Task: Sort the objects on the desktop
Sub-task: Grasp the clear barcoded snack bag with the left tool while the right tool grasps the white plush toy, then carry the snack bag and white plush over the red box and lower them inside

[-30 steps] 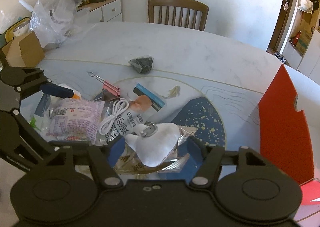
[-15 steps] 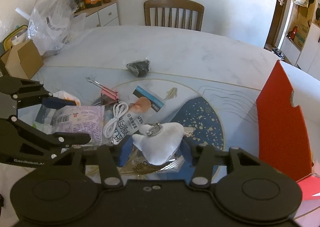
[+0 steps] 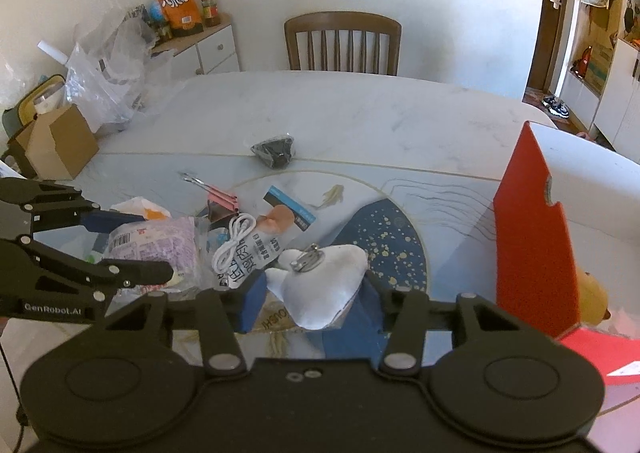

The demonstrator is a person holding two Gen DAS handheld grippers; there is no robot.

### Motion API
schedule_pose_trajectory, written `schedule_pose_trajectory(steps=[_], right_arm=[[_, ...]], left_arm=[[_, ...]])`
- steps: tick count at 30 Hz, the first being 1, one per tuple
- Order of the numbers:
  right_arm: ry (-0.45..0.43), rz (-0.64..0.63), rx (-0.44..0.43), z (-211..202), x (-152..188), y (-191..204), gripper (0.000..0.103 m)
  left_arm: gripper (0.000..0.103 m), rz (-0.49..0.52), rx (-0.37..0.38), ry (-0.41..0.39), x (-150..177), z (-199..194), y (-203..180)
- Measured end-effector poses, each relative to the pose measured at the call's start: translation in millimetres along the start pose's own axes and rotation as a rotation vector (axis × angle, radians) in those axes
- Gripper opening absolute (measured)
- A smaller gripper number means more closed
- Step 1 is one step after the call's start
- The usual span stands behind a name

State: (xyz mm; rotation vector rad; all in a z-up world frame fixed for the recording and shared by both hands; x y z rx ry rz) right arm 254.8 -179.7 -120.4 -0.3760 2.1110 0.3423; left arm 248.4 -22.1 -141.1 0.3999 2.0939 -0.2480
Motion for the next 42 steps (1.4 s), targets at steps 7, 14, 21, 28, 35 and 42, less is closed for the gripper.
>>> schedule_pose_trajectory(steps=[7,14,21,28,35,42], right_arm=[[-0.02,0.017,-0.012,-22.2,-3.4,-2.5,0.05],[-0.031,0.054,-0.016,-46.3,-7.8,-14.3,0.05],[-0.05,0.07,-0.004,-69.3,-15.4,-33.2,0.05],[-0.081,0.072,0.001,-92.7,-31.4,-60.0,0.05],[-0.085,0.039,0.02,-108.9,-40.2,-95.0,0.05],[-0.1,0.039,0.038,-119.6,-48.3,-140.5,0.05]], left_arm=[[0.053,-0.03,-0.019,-0.019,-16.1,-16.3,-17.8],[0.053,-0.032,-0.037,-0.025,-30.2,-29.3,-41.1],[0.053,-0.047,-0.045,-0.049,-51.4,-38.3,-65.7],[0.053,-0.059,-0.028,-0.091,-80.6,-37.4,-97.7],[0.053,-0.059,-0.015,-0.132,-107.1,-27.2,-132.1],[0.053,-0.064,0.002,-0.142,-126.7,-5.7,-162.6]])
Point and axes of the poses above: each gripper's, at about its wrist camera, not at the fingertips, and z roughly the way its jaws point, y to its left, x to its underside, the point moved 10 cm from there along z, roughly the way its jaws point, and after that the axes turned 15 degrees about -y, right-handed, at the moved point
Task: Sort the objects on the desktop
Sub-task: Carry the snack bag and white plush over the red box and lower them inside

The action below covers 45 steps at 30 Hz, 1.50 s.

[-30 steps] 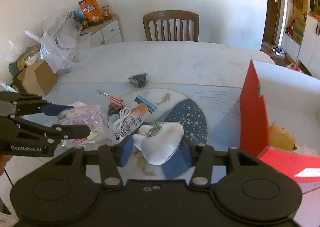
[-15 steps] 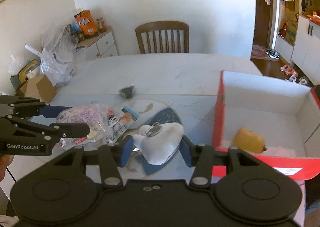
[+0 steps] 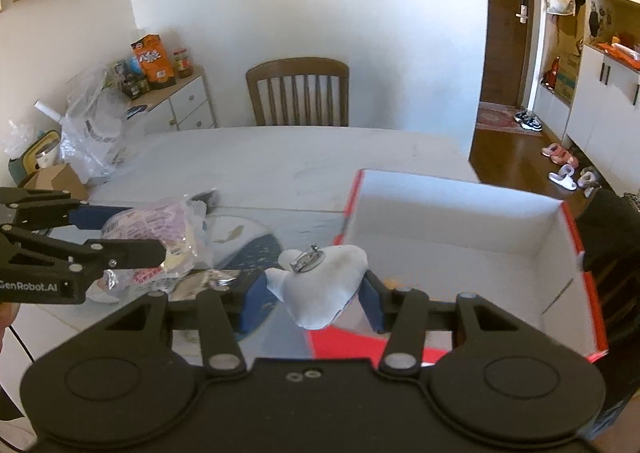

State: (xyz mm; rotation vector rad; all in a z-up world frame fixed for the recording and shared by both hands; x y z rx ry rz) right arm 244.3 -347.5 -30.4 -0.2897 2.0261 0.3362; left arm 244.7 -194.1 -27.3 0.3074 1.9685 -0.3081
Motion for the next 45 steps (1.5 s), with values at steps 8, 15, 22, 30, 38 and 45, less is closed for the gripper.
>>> schedule_pose_trajectory(steps=[8,15,22,30,38,45], right_arm=[[-0.012,-0.008,0.012,0.4,-7.7,-45.5,0.05],[-0.007,-0.015,0.027,5.5,-7.9,-81.6,0.05],[0.022,-0.002,0.059,19.7,2.6,-117.0,0.05],[0.062,-0.006,0.064,44.4,6.2,-141.9,0.05],[0.138,-0.02,0.082,75.7,21.3,-163.5,0.05],[0.19,-0.054,0.085,91.1,36.9,-173.7,0.05]], left_arm=[[0.053,0.026,0.017,-0.008,-13.1,29.4,-35.3],[0.053,0.063,0.038,0.005,-17.5,56.1,-63.9],[0.053,0.124,0.059,0.032,-14.9,87.1,-87.6],[0.053,0.194,0.095,0.098,-9.6,124.4,-109.8],[0.053,0.238,0.074,0.164,-2.6,171.5,-111.4],[0.053,0.253,0.05,0.228,2.9,212.8,-104.3]])
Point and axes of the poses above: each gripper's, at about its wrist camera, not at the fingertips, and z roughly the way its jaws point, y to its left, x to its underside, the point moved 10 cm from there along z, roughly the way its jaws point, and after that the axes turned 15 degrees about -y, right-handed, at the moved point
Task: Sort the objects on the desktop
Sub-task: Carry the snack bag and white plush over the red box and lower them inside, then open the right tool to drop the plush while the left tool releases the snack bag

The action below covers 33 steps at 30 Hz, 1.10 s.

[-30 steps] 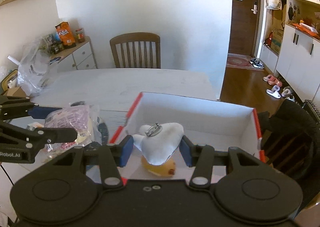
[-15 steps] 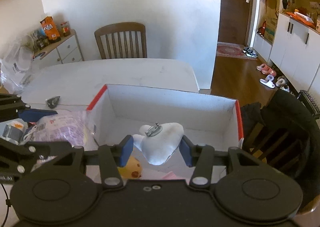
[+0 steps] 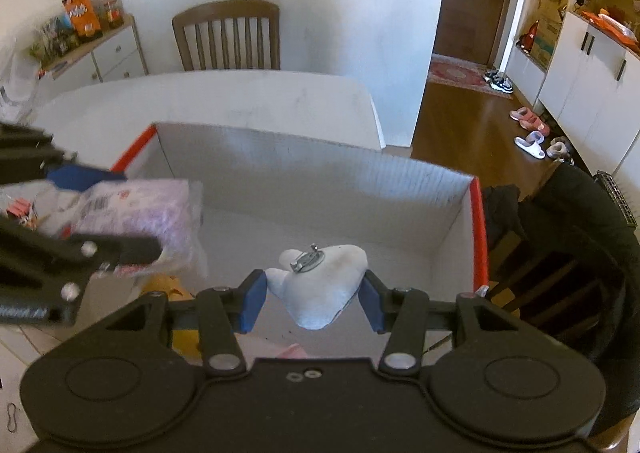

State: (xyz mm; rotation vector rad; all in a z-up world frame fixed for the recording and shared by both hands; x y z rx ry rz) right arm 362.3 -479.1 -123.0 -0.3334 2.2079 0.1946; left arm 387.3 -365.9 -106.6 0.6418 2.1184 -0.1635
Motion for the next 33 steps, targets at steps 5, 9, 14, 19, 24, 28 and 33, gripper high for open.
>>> schedule_pose_trajectory(steps=[5,9,14,19,24,28,33], right_arm=[[0.038,-0.03,-0.021,10.4,10.3,0.2,0.05],[0.067,-0.065,-0.047,14.5,16.3,3.3,0.05],[0.093,-0.086,-0.082,17.8,18.2,7.3,0.049],[0.125,-0.099,-0.095,23.5,21.0,9.4,0.049],[0.149,-0.114,-0.098,27.4,22.0,11.4,0.049],[0.172,-0.133,-0.095,29.7,23.2,13.6,0.049],[0.191,-0.127,-0.085,33.5,24.5,14.8,0.05]], left_arm=[[0.053,0.041,0.0,0.042,0.0,21.1,-6.0],[0.053,0.07,-0.003,0.075,3.8,35.7,-8.7],[0.053,0.097,0.012,0.123,12.8,49.7,-13.7],[0.053,0.1,0.024,0.163,22.5,59.5,-13.4],[0.053,0.051,0.035,0.21,30.3,66.2,-12.1],[0.053,0.038,0.046,0.228,33.5,67.3,-15.0],[0.054,0.043,0.055,0.238,37.0,66.9,-17.0]])
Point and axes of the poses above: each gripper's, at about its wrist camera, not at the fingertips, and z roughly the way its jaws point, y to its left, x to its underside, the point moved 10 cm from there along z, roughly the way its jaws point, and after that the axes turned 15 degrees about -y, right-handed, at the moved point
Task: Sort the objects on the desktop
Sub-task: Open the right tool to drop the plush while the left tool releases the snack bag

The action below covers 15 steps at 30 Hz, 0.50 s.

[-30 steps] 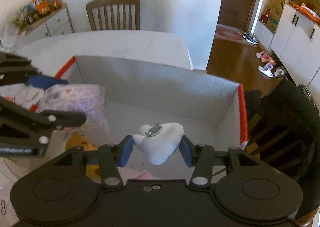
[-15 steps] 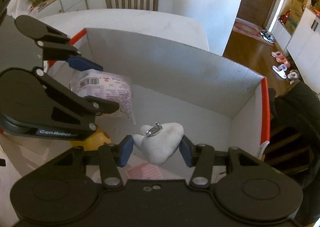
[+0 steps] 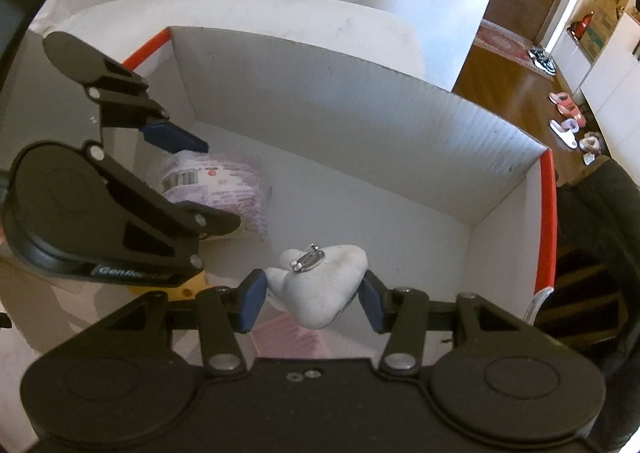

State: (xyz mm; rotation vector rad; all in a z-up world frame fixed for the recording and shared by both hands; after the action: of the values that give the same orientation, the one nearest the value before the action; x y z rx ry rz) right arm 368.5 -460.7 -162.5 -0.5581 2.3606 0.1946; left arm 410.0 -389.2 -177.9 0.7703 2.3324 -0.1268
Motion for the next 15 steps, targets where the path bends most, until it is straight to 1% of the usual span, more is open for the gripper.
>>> schedule_pose_trajectory(steps=[2,5,7,9,11,13,15], right_arm=[[-0.002,-0.012,0.006,0.1,-0.7,1.5,0.052],[0.002,-0.023,0.006,3.8,-5.2,2.5,0.059],[-0.012,-0.031,0.01,1.4,-7.2,3.2,0.07],[-0.024,-0.04,0.012,-0.9,-7.7,2.2,0.075],[-0.031,-0.041,0.006,-3.4,-6.6,4.2,0.077],[-0.039,-0.038,0.001,-5.8,-7.7,5.1,0.081],[-0.05,-0.036,-0.004,-9.4,-8.6,4.7,0.082]], left_arm=[[0.054,-0.002,0.001,0.0,0.9,-0.7,-0.1],[0.054,0.0,0.0,0.0,0.6,-1.4,1.1],[0.054,-0.001,-0.001,-0.004,-0.3,-2.0,1.3],[0.054,-0.007,-0.003,-0.016,-1.5,-4.3,1.0],[0.054,-0.018,-0.008,-0.033,-3.0,-8.5,1.0],[0.054,-0.023,-0.005,-0.049,-2.5,-8.6,5.2],[0.054,-0.023,-0.009,-0.061,-3.8,-13.0,5.6]])
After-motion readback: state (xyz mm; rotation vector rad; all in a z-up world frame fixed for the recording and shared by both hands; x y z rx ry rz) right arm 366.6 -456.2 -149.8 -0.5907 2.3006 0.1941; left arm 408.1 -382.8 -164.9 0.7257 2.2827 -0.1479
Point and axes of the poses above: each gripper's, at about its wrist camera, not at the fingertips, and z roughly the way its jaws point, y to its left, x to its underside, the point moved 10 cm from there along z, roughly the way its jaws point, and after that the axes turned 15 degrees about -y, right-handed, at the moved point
